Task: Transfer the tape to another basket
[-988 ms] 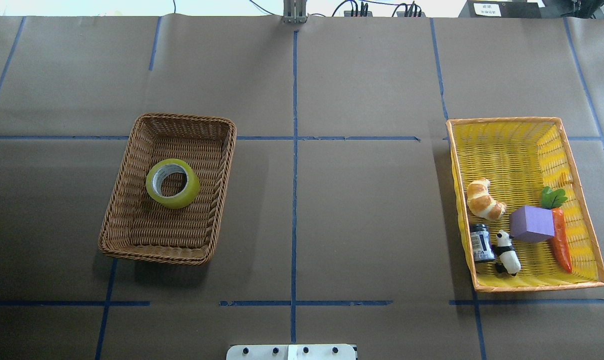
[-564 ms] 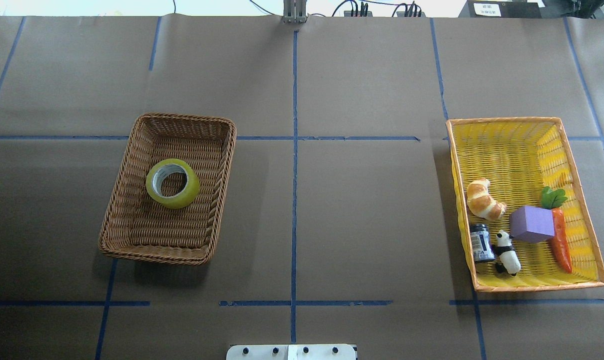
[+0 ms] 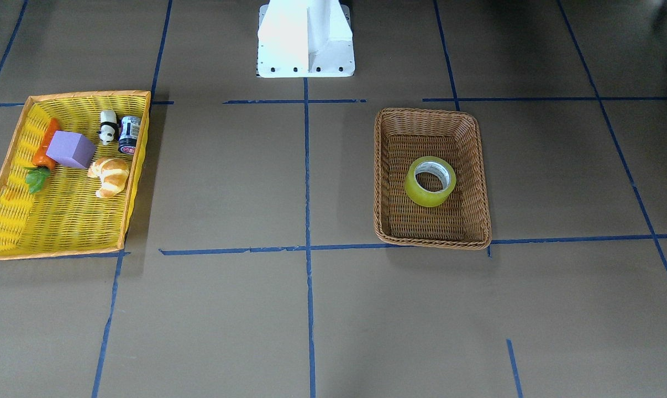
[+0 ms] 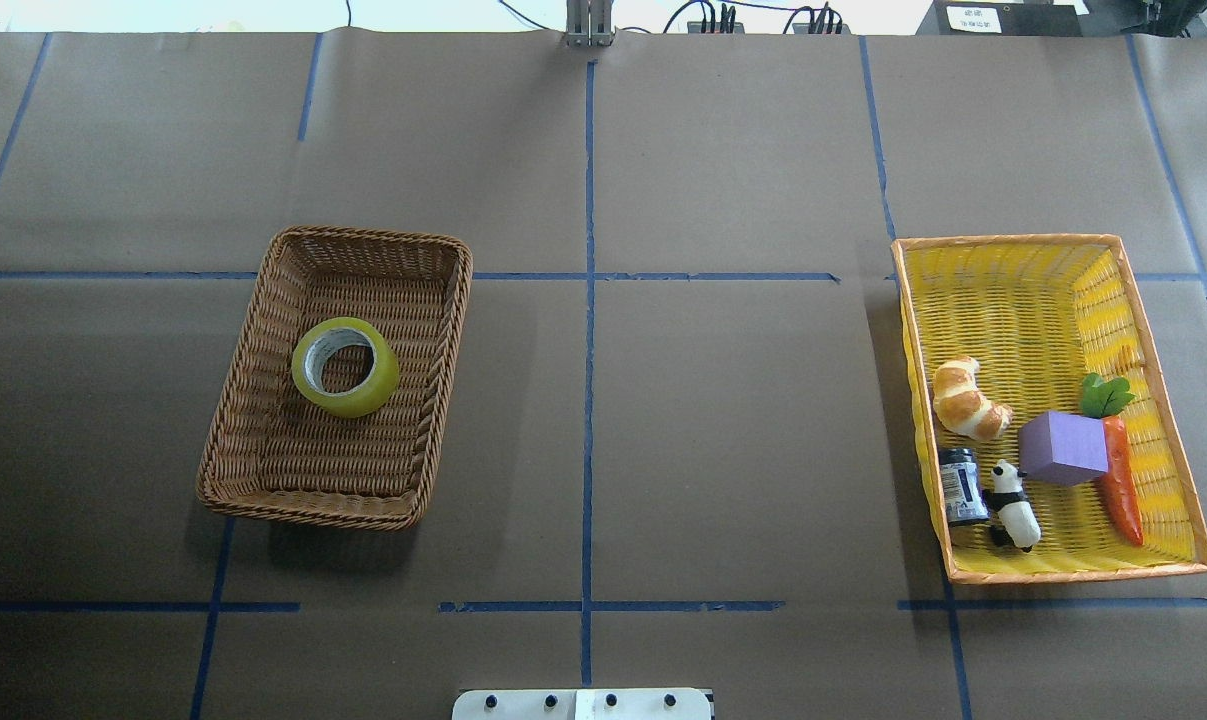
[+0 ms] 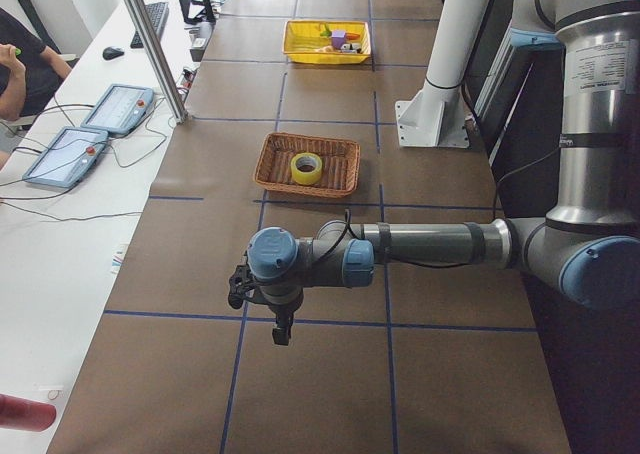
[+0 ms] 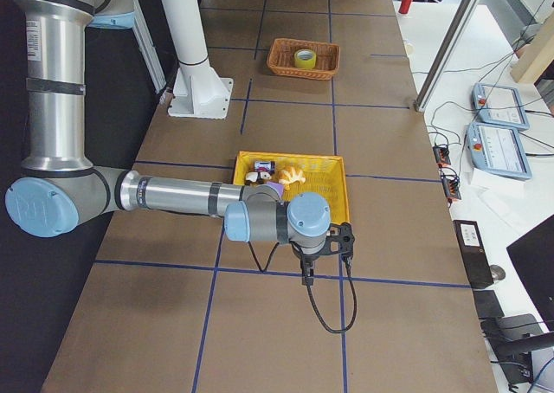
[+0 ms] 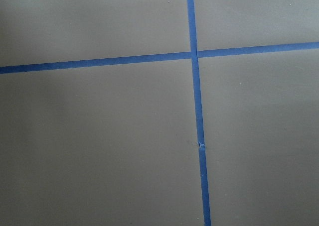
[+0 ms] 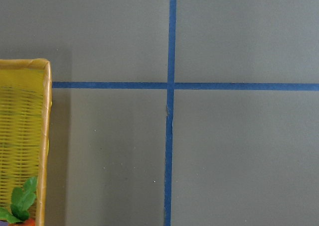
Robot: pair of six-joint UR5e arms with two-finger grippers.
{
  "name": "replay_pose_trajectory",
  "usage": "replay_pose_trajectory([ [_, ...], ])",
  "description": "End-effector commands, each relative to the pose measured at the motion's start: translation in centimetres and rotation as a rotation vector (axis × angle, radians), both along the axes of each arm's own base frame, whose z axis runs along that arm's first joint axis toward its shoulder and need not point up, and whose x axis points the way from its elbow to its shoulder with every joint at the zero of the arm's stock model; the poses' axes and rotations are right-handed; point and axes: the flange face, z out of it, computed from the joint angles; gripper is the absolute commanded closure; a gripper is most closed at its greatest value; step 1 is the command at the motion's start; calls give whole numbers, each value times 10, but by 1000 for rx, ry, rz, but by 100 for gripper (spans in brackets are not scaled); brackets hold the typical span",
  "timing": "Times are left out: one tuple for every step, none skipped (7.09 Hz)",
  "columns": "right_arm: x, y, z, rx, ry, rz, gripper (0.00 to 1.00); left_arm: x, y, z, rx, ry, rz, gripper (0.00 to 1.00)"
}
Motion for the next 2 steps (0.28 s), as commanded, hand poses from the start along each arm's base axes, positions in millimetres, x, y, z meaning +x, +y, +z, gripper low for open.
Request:
replay_pose_trajectory([
  [0, 0, -3, 5, -1, 0, 0, 0, 0, 0, 0, 1, 1, 0],
  [0, -1, -4, 7, -1, 1, 0, 0, 0, 0, 0, 1, -1, 0],
])
